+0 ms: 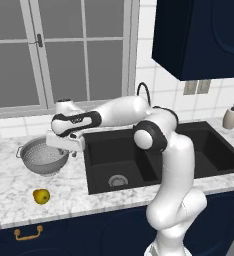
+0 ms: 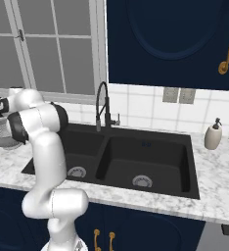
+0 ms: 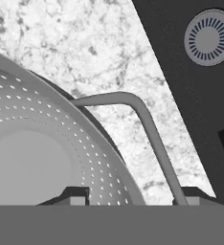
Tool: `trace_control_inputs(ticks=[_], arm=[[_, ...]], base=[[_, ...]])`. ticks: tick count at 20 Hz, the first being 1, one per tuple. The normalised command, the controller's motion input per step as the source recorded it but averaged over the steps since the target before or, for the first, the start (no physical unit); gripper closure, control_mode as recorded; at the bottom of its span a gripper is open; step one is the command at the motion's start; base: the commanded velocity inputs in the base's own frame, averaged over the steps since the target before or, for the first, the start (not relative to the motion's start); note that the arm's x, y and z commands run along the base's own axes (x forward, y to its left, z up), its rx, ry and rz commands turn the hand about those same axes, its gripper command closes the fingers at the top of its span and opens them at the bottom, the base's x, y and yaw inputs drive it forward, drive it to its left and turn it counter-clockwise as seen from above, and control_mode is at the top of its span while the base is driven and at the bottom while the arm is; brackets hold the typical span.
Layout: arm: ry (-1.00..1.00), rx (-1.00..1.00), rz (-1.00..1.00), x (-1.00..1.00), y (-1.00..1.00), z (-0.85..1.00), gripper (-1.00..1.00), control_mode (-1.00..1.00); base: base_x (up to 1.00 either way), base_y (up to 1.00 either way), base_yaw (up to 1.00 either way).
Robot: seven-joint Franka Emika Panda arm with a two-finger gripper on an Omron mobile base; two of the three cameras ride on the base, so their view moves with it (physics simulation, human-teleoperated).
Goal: Put the colander in the sink, put the pear, mango in the colander, and turn on the sink faucet and pour water over the colander.
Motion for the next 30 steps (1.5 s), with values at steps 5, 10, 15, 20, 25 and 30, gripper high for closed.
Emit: trace_control_inputs(ticks=[5,10,15,20,25,30], arm=[[-0.02,0.01,-0.10,-0.22,-0.22,0.00,1.00,-1.00],[-0.11,0.01,-0.22,-0.54,-0.46,0.15,1.00,-1.00],[-0.22,0.00,-0.26,-0.57,-0.59,0.30,1.00,-1.00],[-0.19,0.00,-0.32,-0.44,-0.66,0.26,1.00,-1.00],[0.03,0.04,-0.34,-0.27,-0.82,0.28,1.00,-1.00],[0.19,0.03,-0.31,0.00,-0.72,0.15,1.00,-1.00]], base=[[0.00,0.00,0.00],[0.00,0.00,0.00],[0.00,0.00,0.00],[0.00,0.00,0.00],[0.00,0.00,0.00],[0.00,0.00,0.00]])
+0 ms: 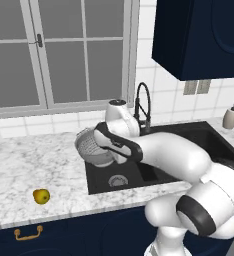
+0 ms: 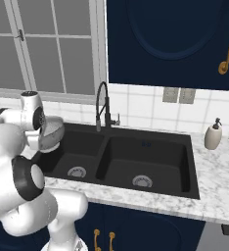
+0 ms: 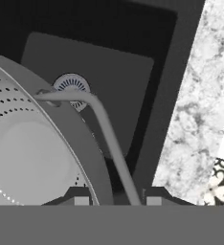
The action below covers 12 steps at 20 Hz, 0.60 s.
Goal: Put the colander in the sink, put the pear, mango in the colander, and turn on the sink faucet and pour water over the colander.
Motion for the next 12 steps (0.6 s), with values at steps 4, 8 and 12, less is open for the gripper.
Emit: trace_control_inputs(ticks=[4,8,12], arm=[[0.12,-0.01,-0.27,0.07,-0.34,-0.12,1.00,-1.00],[0.00,-0.07,-0.18,0.62,0.04,-0.36,1.00,-1.00],[0.00,-0.06,-0.10,0.66,0.00,-0.37,1.00,-1.00]], base=[[0.00,0.00,0.00],[0.00,0.00,0.00],[0.00,0.00,0.00]])
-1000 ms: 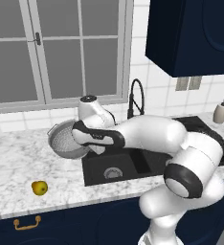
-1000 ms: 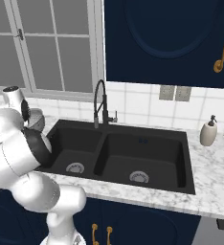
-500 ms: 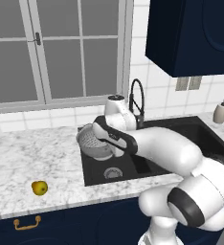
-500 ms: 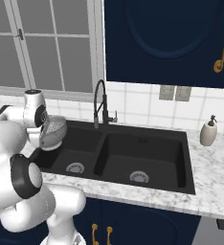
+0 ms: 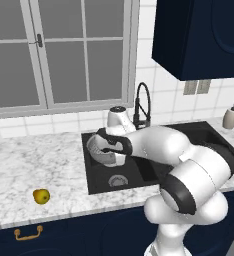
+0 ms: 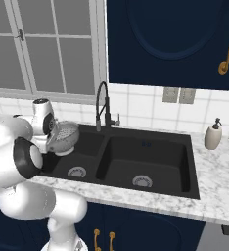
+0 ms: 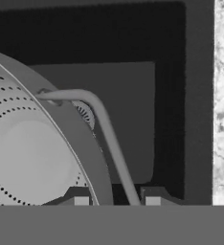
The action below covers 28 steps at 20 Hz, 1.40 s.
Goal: Put the colander in the sink, put the pear, mango in the colander, and turn on the sink faucet and pour water over the colander.
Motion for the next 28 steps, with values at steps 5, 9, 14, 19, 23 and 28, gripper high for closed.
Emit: trace_control_inputs(ticks=[5,9,14,19,23,28], arm=[[0.13,0.00,-0.09,0.44,-0.01,-0.44,1.00,-1.00],[0.13,0.00,-0.04,0.08,0.04,-0.37,1.00,-1.00],[0.00,0.00,-0.03,0.00,-0.05,-0.33,1.00,-1.00],[0.00,0.00,-0.06,-0.06,-0.17,-0.33,1.00,-1.00],[0.00,0.00,-0.07,-0.08,-0.16,-0.24,1.00,-1.00],[0.00,0.02,-0.07,-0.03,-0.20,-0.27,1.00,-1.00]], base=[[0.00,0.00,0.00],[0.00,0.00,0.00],[0.00,0.00,0.00],[0.00,0.00,0.00],[0.00,0.00,0.00],[0.00,0.00,0.00]])
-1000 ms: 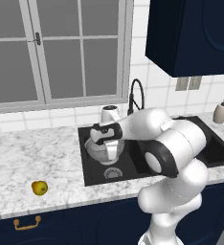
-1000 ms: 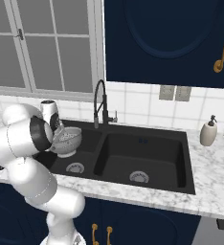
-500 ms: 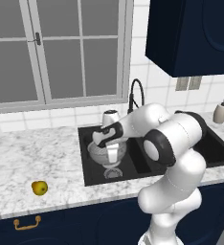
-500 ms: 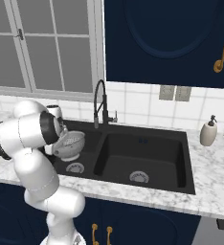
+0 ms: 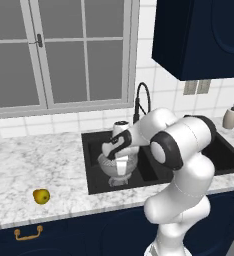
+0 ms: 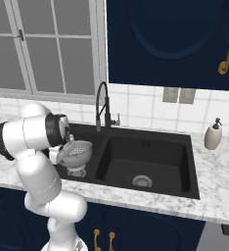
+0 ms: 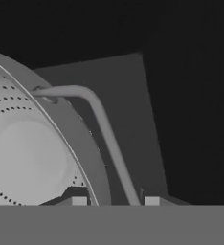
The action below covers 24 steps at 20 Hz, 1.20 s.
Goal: Put the colander in the sink, put the pear, mango in the colander, and turn on the sink faucet and pour water over the colander.
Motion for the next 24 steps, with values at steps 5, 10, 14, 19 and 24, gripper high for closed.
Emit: trace_control_inputs(ticks=[5,10,14,19,24], arm=[[0.00,0.07,-0.06,0.02,-0.06,-0.32,1.00,-1.00],[0.00,0.08,-0.05,0.10,0.14,-0.27,1.00,-1.00],[0.00,0.03,-0.04,0.14,0.10,-0.22,1.00,-1.00],[0.00,0.01,-0.04,0.11,0.02,-0.22,1.00,-1.00],[0.00,0.00,-0.07,0.11,0.00,-0.18,1.00,-1.00]], base=[[0.00,0.00,0.00],[0.00,0.00,0.00],[0.00,0.00,0.00],[0.00,0.00,0.00],[0.00,0.00,0.00]])
